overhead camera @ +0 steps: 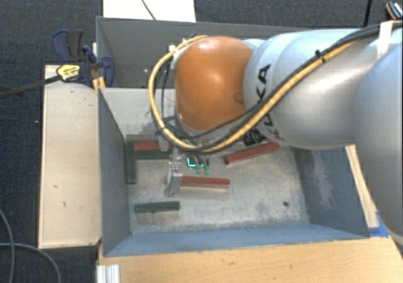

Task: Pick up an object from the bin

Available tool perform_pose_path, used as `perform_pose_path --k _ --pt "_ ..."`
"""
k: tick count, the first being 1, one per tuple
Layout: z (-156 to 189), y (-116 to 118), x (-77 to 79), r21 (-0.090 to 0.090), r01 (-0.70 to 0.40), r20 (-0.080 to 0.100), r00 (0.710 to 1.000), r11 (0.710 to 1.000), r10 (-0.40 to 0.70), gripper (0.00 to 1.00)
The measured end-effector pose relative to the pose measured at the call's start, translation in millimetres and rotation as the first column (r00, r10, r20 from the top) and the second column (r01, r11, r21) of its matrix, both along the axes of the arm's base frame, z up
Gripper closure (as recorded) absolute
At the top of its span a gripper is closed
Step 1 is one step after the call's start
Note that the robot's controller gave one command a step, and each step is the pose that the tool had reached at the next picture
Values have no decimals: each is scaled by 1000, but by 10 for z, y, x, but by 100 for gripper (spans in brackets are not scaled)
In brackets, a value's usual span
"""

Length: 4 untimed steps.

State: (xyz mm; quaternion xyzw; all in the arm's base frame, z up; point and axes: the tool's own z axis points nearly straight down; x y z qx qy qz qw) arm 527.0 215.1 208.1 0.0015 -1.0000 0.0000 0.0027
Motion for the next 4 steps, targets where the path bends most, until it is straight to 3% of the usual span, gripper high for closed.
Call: perform_pose_path --k 1,2,3,4 --pt "-1419 -483 -292 -2 3 -1 1000 1000 -3 0" --pt "-1368 -461 -261 3 9 9 1000 1000 -9 100" --pt "-1377 -465 -269 2 12 7 1000 1000 -12 0" --pt "-1378 -465 -269 2 16 6 1000 1000 -16 100"
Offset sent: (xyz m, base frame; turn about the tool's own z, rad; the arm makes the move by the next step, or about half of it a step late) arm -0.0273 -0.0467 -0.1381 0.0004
